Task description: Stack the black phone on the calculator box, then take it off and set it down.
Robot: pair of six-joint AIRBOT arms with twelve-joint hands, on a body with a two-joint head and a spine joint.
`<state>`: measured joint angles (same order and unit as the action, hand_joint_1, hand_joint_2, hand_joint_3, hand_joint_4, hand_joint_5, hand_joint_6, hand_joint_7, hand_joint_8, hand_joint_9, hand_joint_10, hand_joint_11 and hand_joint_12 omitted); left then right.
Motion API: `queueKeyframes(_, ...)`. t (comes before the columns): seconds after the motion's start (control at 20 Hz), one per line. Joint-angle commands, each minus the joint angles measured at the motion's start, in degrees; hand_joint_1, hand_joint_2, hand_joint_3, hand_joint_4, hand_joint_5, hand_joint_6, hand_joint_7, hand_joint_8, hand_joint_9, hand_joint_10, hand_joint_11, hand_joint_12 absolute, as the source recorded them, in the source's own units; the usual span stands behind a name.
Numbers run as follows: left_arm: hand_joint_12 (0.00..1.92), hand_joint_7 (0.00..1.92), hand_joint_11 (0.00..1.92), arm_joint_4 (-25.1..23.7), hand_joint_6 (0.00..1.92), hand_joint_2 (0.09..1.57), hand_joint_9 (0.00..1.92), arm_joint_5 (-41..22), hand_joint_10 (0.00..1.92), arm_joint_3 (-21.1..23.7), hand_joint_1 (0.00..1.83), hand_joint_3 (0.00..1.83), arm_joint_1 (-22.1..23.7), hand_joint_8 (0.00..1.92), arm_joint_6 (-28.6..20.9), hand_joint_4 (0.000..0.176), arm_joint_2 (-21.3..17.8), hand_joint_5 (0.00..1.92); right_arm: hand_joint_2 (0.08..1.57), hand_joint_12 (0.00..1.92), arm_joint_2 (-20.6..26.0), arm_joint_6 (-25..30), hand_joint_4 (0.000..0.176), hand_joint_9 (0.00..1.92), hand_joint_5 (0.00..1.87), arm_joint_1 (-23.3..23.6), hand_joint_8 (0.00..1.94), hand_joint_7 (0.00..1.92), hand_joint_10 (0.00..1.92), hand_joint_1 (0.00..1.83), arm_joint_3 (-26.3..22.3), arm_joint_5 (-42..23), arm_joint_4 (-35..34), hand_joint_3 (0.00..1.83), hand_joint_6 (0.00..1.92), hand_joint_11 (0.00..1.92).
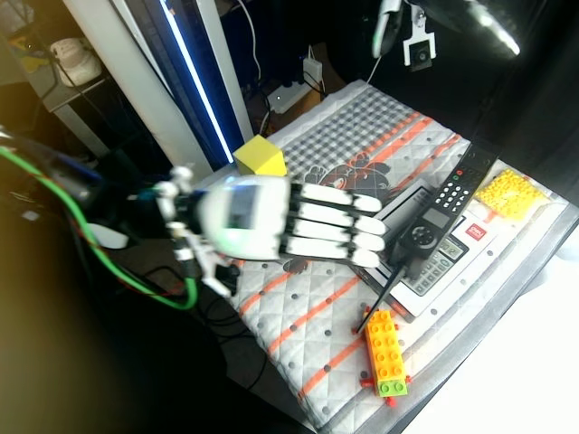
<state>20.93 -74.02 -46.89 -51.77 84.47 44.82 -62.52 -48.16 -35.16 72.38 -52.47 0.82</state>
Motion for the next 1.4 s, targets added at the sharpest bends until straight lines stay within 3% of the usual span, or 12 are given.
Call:
queueKeyframes(0.0,0.43,0.13,0.00,-1.30,0.00,0.94,0.08,-6.86,0.00,-0.08,0.73,0.00,-0.03,0.00,-1.16,0.088,-0.45,0.15,1.10,0.97,-0.03,-0.56,0.083,0.36,0.43,1.97,0.00,0.37,0.00,0.77,0.47,-5.92,-0.42,0.00,0.00,0.00)
queueKeyframes(0.15,0.24,0.10,0.00,-0.54,0.00,0.93,0.04,-6.11,0.00,-0.18,0.77,0.00,-1.87,0.00,-3.77,0.116,-0.40,0.17,0.99,1.18,-2.54,-3.94,0.132,0.42,0.42,7.17,0.00,0.36,0.01,0.92,1.96,-1.88,-0.08,0.00,0.00,0.10)
queueKeyframes(0.25,0.22,0.10,0.00,-0.14,0.01,0.93,0.04,-5.39,0.01,-0.32,0.78,0.00,-2.58,0.00,-4.85,0.094,-0.34,0.18,0.94,1.25,-5.34,-3.93,0.166,0.43,0.40,9.10,0.00,0.36,0.00,0.93,4.51,0.95,-0.40,0.00,0.00,0.02)
queueKeyframes(0.4,0.12,0.11,0.00,0.07,0.00,0.94,0.05,-4.67,0.00,-1.08,0.79,0.00,-2.63,0.00,-5.70,0.081,0.34,0.18,0.91,0.97,-8.09,-3.91,0.160,0.33,0.34,10.94,0.00,0.30,0.00,0.94,7.69,3.46,-1.82,0.00,0.00,0.00)
queueKeyframes(0.5,0.09,0.12,0.00,0.13,0.00,0.96,0.07,-3.97,0.01,-1.90,0.75,0.01,-2.63,0.00,-7.47,0.078,0.92,0.19,0.91,1.01,-9.25,-3.91,0.128,0.33,0.33,13.38,0.00,0.30,0.01,0.93,9.77,6.05,-1.93,0.00,0.00,0.00)
queueKeyframes(0.75,0.01,0.14,0.02,0.10,0.00,0.97,0.07,-2.49,0.01,-4.60,0.78,0.01,-2.63,0.01,-13.15,0.083,2.77,0.20,0.90,1.11,-13.01,-3.91,0.131,0.36,0.32,14.85,0.00,0.30,0.00,0.95,13.69,10.79,-1.92,0.00,0.00,0.00)
queueKeyframes(0.9,0.00,0.15,0.00,0.11,0.00,0.99,0.07,-2.14,0.00,-5.04,0.78,0.01,-2.61,0.01,-13.45,0.087,3.16,0.18,0.90,1.06,-15.02,-3.91,0.101,0.60,0.32,15.44,0.00,0.37,0.03,0.93,16.01,13.46,-1.93,0.00,0.00,0.51)
queueKeyframes(1.1,0.01,0.16,0.02,0.13,0.01,1.01,0.09,-1.58,0.01,-5.87,0.81,0.01,-2.44,0.00,-14.41,0.078,3.71,0.21,0.92,1.25,-16.66,-3.90,0.098,0.64,0.39,15.66,0.01,0.48,0.03,0.92,17.94,15.99,-1.94,0.00,0.01,0.29)
queueKeyframes(1.2,0.01,0.16,0.02,0.13,0.01,1.03,0.10,-1.62,0.01,-6.14,0.81,0.01,-2.40,0.01,-14.98,0.072,3.94,0.22,0.99,1.35,-16.91,-3.90,0.033,0.76,0.53,15.66,0.05,0.73,0.08,1.02,18.42,16.76,-1.94,0.00,0.01,0.29)
queueKeyframes(1.25,0.01,0.17,0.02,0.19,0.01,1.03,0.10,-1.63,0.01,-6.22,0.83,0.01,-2.40,0.01,-15.05,0.060,4.08,0.23,1.09,1.32,-16.94,-3.90,0.000,1.01,0.79,15.66,0.82,1.01,0.22,1.21,18.47,16.85,-1.93,0.01,0.75,0.46)
queueKeyframes(1.3,0.01,0.17,0.02,0.40,0.01,1.02,0.10,-1.54,0.01,-6.29,0.83,0.01,-2.40,0.01,-15.06,0.074,4.19,0.24,1.10,1.21,-16.94,-3.90,0.000,0.95,0.87,15.65,0.88,1.08,0.99,1.35,18.41,16.87,-1.92,0.00,0.84,0.60)
queueKeyframes(1.35,0.01,0.17,0.01,0.64,0.01,1.02,0.10,-1.40,0.01,-6.37,0.83,0.01,-2.41,0.01,-15.09,0.072,4.26,0.24,1.09,1.11,-16.94,-3.90,0.000,1.00,0.91,15.64,0.84,1.07,1.08,1.38,18.29,16.89,-1.91,0.00,0.88,0.79)
